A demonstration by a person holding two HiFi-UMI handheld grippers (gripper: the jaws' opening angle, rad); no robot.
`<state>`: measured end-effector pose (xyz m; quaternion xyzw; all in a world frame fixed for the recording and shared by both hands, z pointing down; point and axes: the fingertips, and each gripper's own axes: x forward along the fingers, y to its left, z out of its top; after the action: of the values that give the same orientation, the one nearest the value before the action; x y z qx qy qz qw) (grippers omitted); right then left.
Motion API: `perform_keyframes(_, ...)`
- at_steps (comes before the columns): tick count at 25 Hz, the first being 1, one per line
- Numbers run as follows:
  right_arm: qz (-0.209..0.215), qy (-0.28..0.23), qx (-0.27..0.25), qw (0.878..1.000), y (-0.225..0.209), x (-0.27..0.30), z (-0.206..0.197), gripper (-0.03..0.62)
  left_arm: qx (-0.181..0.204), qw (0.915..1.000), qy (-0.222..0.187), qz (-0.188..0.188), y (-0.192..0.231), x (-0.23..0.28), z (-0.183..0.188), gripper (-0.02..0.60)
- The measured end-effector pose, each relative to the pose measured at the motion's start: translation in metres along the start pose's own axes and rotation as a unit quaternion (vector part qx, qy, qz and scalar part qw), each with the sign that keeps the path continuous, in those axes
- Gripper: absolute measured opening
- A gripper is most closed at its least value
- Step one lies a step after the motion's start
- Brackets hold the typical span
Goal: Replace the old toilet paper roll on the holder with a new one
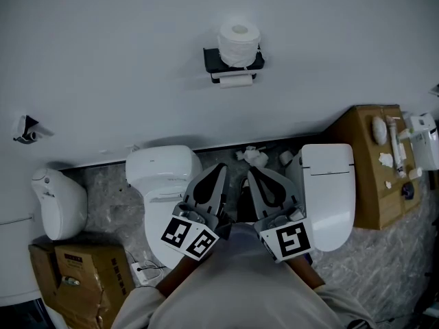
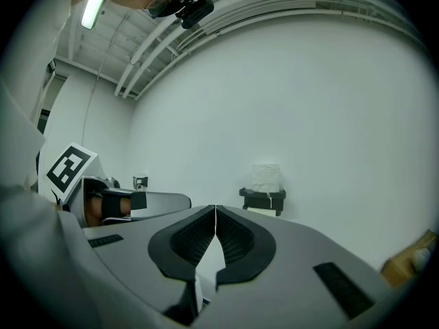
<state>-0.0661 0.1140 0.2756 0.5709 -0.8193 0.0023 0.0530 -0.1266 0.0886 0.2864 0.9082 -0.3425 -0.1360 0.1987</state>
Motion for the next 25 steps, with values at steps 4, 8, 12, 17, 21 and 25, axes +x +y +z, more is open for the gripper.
perform_keyframes(4, 0.005, 0.004, 0.004, 1.000, -0.012, 0.017, -0.002, 0.018, -0.005, 1.0000, 0.006, 0.005, 0.011, 0.018, -0.002, 0.005)
perform_keyframes(8, 0.012, 0.018, 0.009, 1.000, -0.028, 0.034, -0.004, 0.018, -0.013, 0.9998, 0.013, 0.010, 0.021, 0.039, -0.003, 0.005)
perform_keyframes(12, 0.012, 0.005, 0.015, 1.000, -0.050, 0.052, -0.003, 0.018, -0.017, 0.9996, 0.014, 0.015, 0.030, 0.065, -0.003, 0.005)
perform_keyframes(17, 0.025, -0.001, 0.021, 0.999, -0.077, 0.073, 0.003, 0.018, 0.000, 0.9998, 0.000, 0.020, 0.033, 0.094, 0.008, 0.005)
perform_keyframes(21, 0.038, -0.012, 0.020, 0.999, -0.096, 0.087, 0.012, 0.018, 0.004, 0.9995, -0.015, 0.026, 0.037, 0.119, 0.017, 0.005)
perform_keyframes(25, 0.049, -0.040, 0.011, 0.998, -0.120, 0.099, 0.024, 0.018, 0.027, 0.9979, -0.052, 0.027, 0.036, 0.142, 0.040, 0.005)
